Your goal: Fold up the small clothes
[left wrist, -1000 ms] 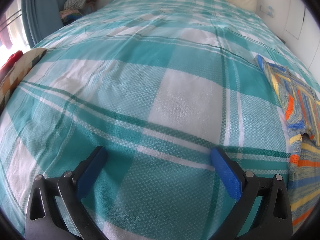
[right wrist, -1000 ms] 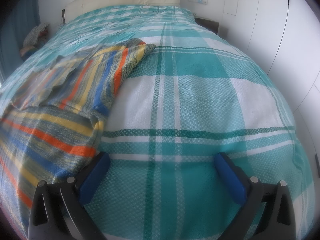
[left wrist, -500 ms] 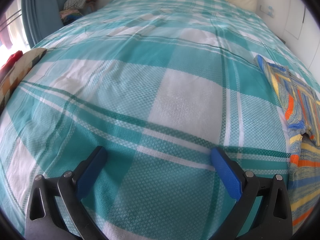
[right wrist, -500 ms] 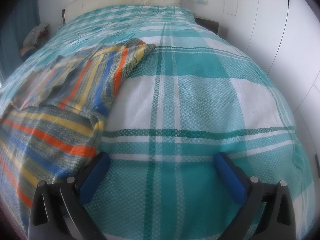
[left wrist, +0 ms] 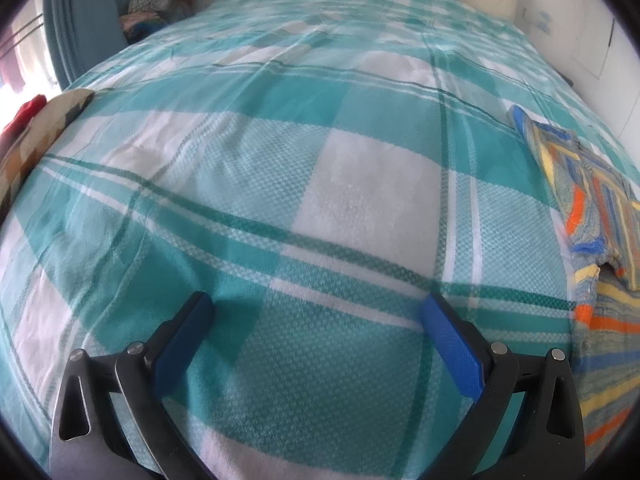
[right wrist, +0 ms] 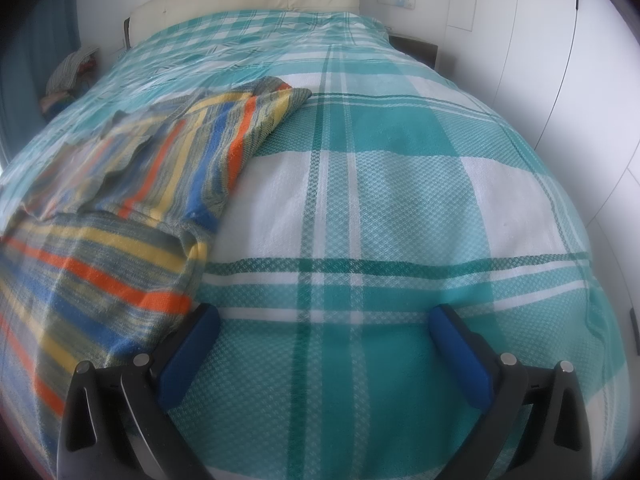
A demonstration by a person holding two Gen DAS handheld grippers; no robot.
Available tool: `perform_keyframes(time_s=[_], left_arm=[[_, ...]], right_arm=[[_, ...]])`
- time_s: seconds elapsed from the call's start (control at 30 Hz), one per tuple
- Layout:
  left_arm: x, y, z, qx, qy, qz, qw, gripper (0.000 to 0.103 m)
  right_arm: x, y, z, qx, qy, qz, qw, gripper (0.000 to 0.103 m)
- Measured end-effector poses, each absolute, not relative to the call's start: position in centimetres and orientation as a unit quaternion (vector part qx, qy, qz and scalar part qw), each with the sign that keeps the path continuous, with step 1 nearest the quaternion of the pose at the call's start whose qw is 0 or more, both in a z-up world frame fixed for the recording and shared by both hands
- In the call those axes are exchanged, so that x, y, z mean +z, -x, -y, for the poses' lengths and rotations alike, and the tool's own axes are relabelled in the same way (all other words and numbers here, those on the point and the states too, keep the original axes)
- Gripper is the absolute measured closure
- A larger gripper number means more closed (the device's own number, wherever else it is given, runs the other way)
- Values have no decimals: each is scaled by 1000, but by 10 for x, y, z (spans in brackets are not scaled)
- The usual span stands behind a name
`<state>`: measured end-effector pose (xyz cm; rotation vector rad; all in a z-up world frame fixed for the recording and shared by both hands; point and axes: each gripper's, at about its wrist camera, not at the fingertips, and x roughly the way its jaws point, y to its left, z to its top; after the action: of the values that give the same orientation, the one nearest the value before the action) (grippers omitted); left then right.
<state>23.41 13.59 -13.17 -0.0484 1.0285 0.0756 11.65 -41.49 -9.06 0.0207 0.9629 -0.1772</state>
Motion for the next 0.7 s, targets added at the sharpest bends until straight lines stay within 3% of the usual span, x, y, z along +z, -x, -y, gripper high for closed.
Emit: perform_keyframes(time_s=[0.1, 0.27, 0.4, 0.5, 0.6, 0.67, 0.7], left_arm=[[-117, -222, -138, 25, 37, -502, 864, 2], [-35, -179, -152, -30, 113, -415, 902, 2], [8, -150, -136, -108, 104, -389, 909, 1], [-10, -130, -97, -166, 49, -439, 882, 1], [-53, -94, -62, -193, -45, -513, 835, 3], [-68, -61, -60, -199, -97, -544, 809, 6], [-68, -45, -65, -206, -112, -562, 793, 13]], right_arm=[[-92, -120, 413, -83, -12, -464, 882, 0], [-86, -116, 423, -51, -51, -467, 881, 0], [-57, -93, 418, 17, -86, -476, 875, 0], [-23, -57, 400, 91, -113, -467, 873, 0], [-6, -26, 370, 113, -83, -508, 850, 0], [-3, 3, 349, 121, -38, -553, 823, 0], [-4, 18, 342, 125, -17, -572, 810, 0]])
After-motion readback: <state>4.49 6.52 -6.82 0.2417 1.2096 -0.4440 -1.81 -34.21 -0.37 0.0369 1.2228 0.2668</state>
